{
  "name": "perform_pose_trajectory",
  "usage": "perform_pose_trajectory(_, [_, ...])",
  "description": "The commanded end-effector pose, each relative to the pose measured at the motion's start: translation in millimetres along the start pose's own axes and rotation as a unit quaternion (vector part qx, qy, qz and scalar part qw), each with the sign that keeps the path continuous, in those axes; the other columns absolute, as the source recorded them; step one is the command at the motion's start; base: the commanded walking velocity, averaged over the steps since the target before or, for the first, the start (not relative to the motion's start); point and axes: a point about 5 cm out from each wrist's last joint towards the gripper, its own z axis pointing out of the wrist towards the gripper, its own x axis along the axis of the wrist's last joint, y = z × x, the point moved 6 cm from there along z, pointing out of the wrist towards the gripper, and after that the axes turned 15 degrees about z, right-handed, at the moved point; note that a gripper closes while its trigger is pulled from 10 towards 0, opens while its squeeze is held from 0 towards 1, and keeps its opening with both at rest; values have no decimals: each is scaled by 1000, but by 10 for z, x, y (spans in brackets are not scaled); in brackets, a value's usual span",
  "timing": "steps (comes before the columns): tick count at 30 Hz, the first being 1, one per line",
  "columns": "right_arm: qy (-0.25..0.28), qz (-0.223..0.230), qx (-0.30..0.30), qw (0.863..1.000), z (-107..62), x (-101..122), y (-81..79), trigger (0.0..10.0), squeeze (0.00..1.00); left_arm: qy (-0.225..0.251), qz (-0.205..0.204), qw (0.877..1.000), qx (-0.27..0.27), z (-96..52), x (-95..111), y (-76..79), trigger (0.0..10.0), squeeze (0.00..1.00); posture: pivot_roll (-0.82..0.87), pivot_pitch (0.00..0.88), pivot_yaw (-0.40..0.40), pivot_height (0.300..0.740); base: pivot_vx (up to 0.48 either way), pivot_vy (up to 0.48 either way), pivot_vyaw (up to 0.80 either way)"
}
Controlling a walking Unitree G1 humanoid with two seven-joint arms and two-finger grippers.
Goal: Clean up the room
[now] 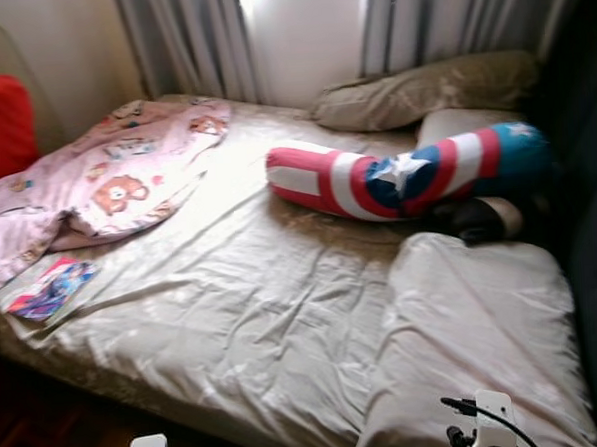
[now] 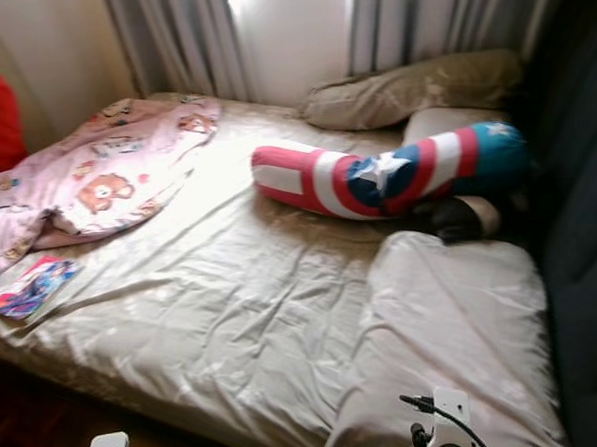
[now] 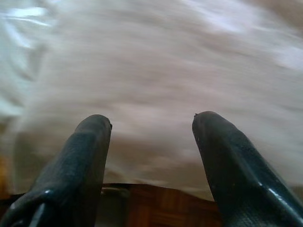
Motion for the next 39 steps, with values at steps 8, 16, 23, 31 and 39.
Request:
perform_pose_trajectory(8, [-3, 3, 1, 1000, 5, 1, -39, 10000, 0, -13, 4, 1000, 2, -11, -57, -46, 10000, 0, 30, 0, 1, 736, 0, 345, 0])
perform_pose_trajectory(16, [-2, 5, 2, 1000, 4, 0, -38, 10000, 0, -12, 6, 1000, 1, -14, -61, -45, 10000, 0, 28, 0, 4, 736, 0, 344, 0])
perform_pose_trajectory(23, [-2, 10, -1, 1000, 3, -5, -23, 10000, 0, -14, 5, 1000, 0, -16, -75, -34, 10000, 0, 31, 0, 1, 736, 0, 356, 0])
perform_pose_trajectory(31, [-3, 8, -2, 1000, 2, -9, -13, 10000, 0, -16, 4, 1000, -2, -18, -92, -9, 10000, 0, 31, 0, -2, 736, 0, 468, 0])
perform_pose_trajectory(39, [-4, 10, -2, 1000, 1, -19, -4, 10000, 0, -16, 7, 1000, -4, -21, -100, 0, 10000, 0, 29, 0, -1, 736, 0, 480, 0])
